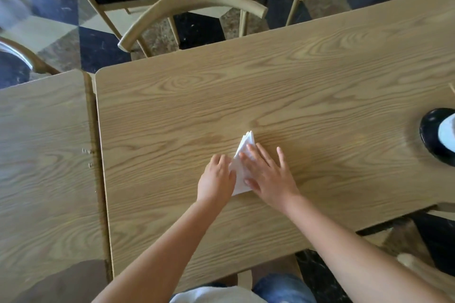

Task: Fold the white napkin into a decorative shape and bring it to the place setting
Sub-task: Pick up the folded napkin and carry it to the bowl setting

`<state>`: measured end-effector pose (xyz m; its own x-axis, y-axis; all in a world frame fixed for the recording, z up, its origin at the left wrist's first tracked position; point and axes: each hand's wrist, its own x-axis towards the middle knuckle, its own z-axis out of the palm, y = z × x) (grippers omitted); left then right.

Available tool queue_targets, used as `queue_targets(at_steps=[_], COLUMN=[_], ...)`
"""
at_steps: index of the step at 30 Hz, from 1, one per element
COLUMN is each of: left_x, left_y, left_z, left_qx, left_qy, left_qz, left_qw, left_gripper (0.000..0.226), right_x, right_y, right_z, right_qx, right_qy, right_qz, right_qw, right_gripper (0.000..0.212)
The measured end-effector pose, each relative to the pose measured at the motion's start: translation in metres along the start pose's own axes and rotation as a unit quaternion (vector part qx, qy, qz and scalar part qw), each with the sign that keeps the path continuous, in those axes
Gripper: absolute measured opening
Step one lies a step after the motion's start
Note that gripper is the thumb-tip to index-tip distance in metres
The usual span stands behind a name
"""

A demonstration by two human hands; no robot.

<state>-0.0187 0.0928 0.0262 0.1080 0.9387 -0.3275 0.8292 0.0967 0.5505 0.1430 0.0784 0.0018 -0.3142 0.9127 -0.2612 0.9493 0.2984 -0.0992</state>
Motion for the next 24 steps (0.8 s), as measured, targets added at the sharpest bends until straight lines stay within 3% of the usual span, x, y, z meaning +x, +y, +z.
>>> queue_targets(at_steps=[7,10,13,16,21,24], left_x=[0.035,0.035,0.032,0.034,0.028,0.028], left_y=[0.011,0.016,0.020,0.020,0.027,0.028], left_z=[-0.005,-0.007,-0.009,-0.011,-0.026,-0.033], left_qx=[0.000,-0.003,-0.046,-0.106,-0.245,-0.391], left_qy=[-0.102,-0.105,-0.129,-0.167,-0.217,-0.240], left_qz=[-0.076,-0.076,-0.113,-0.138,-0.167,-0.190], left_qw=[0.992,0.992,0.984,0.970,0.930,0.868], left_gripper=[0.013,0.022,0.012,0.017,0.017,0.025], right_x=[-0.015,-0.013,-0.012,-0.013,-0.017,-0.023], right_y=[-0.026,-0.029,-0.029,-0.026,-0.015,-0.003], right_z=[0.011,0.009,0.007,0.005,-0.007,-0.016], right_qx=[0.164,0.219,0.281,0.344,0.498,0.614], right_qy=[0.031,0.029,0.052,0.071,0.110,0.097], right_qz=[0.077,0.088,0.090,0.087,0.179,0.251], right_qw=[0.983,0.971,0.954,0.932,0.841,0.742], right_gripper=[0.064,0.065,0.065,0.062,0.061,0.066])
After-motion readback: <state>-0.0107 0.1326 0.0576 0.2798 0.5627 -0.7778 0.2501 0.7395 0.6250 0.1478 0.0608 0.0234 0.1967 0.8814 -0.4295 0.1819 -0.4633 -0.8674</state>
